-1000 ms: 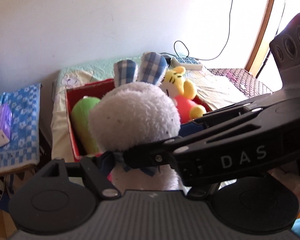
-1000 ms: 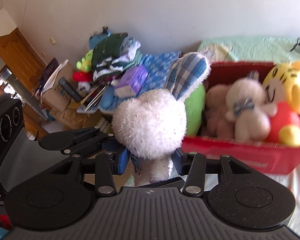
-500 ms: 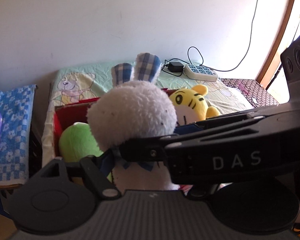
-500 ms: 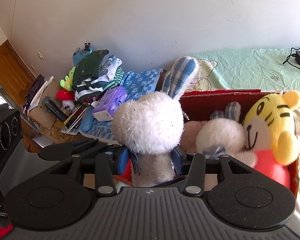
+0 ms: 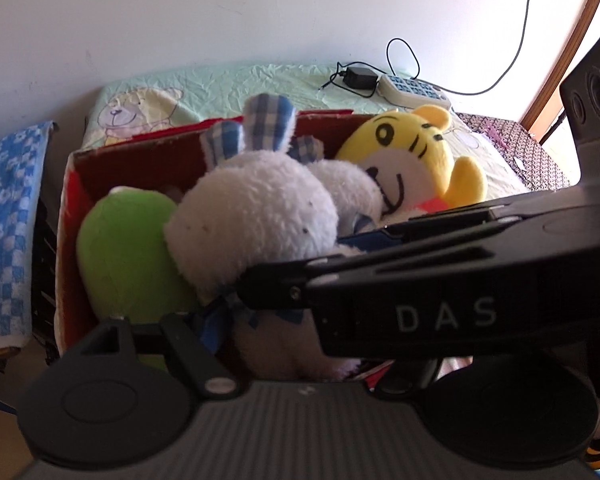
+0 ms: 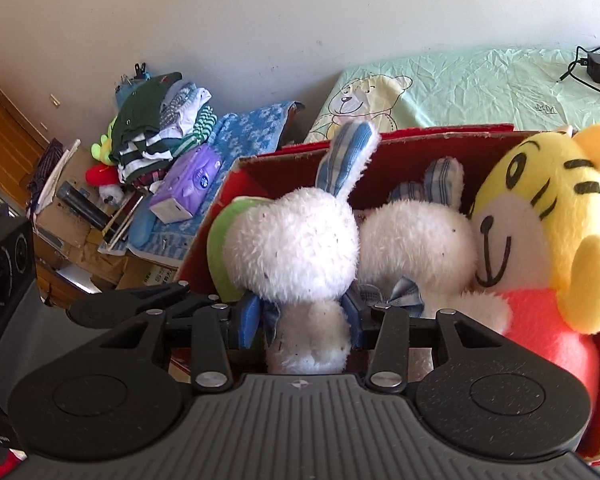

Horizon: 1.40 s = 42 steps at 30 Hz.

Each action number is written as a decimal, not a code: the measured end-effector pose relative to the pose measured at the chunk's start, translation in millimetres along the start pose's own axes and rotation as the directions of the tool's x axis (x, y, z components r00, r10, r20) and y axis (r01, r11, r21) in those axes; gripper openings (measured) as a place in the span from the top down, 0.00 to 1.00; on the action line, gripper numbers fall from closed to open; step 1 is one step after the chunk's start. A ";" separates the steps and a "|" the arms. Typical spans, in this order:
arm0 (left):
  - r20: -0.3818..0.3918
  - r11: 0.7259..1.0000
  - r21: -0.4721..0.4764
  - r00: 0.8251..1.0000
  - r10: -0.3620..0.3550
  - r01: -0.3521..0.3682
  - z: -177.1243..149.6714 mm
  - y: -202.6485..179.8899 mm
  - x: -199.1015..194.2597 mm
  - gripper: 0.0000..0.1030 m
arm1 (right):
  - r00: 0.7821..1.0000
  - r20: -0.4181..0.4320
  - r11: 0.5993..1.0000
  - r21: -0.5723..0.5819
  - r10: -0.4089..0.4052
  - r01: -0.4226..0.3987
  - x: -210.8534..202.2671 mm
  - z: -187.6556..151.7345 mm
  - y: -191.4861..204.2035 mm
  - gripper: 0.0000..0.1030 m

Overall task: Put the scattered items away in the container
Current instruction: 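Carry the pink bunny plush with the right gripper over the red box, then lower the pink bunny plush into the box beside the white bunny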

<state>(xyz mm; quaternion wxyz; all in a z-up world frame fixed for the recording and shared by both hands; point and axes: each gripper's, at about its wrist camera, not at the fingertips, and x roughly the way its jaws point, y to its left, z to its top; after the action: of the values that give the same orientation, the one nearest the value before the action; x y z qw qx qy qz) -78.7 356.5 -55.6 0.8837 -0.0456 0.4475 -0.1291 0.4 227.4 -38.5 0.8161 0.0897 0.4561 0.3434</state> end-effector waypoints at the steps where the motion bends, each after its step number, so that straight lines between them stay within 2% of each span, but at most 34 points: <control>1: -0.005 1.000 0.002 1.000 -0.001 0.001 0.0 1.1 1.5 0.28 | 1.000 -0.004 1.000 0.000 -0.002 0.002 2.3 -0.5 -0.9 0.55; 5: -0.012 1.000 0.012 1.000 -0.005 0.005 -4.8 3.6 6.1 0.28 | 0.999 -0.033 1.000 -0.013 -0.016 0.015 11.5 -4.1 -1.1 0.55; 10: -0.010 1.000 0.007 1.000 -0.026 0.026 -5.7 5.9 5.1 0.28 | 0.999 -0.028 0.999 -0.035 -0.025 0.024 6.8 -2.8 3.5 0.51; 13: -0.013 0.999 -0.015 0.999 -0.039 0.039 -6.7 8.6 5.8 0.28 | 0.999 -0.016 0.999 -0.039 -0.029 0.029 -1.8 -1.2 4.1 0.37; 17: -0.022 0.998 -0.040 0.998 -0.050 0.050 -6.1 12.5 8.4 0.29 | 1.000 0.025 1.000 0.009 0.001 -0.001 -16.2 1.8 -1.1 0.38; 21: -0.010 0.999 -0.032 0.999 -0.043 0.043 -7.8 10.5 6.1 0.31 | 0.998 0.061 0.997 0.061 0.033 -0.036 -25.1 4.4 -5.6 0.53; 23: -0.013 0.998 -0.044 0.999 -0.049 0.049 -7.6 12.7 6.4 0.30 | 0.998 0.054 0.998 0.061 0.022 -0.026 -21.5 4.0 -6.7 0.55; 31: -0.025 0.999 -0.044 0.999 -0.032 0.031 -9.3 16.4 1.7 0.30 | 0.999 -0.015 0.995 0.089 0.048 -0.046 -2.1 -2.4 -11.9 0.57; 36: -0.040 0.995 -0.093 0.998 -0.049 0.045 -9.5 23.1 7.9 0.26 | 0.996 -0.020 0.989 0.125 0.082 -0.078 2.1 -7.5 -19.0 0.56; 42: -0.053 0.995 -0.102 0.999 -0.010 0.004 -9.8 19.5 6.5 0.24 | 0.997 -0.006 0.992 0.098 0.074 -0.073 -4.5 -8.7 -10.5 0.48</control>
<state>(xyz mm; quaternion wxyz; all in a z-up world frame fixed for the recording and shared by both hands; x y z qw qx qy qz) -79.2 373.9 -70.3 0.8674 -0.0888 0.4771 -0.1103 -3.2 215.2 -45.2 0.7953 0.1447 0.4725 0.3510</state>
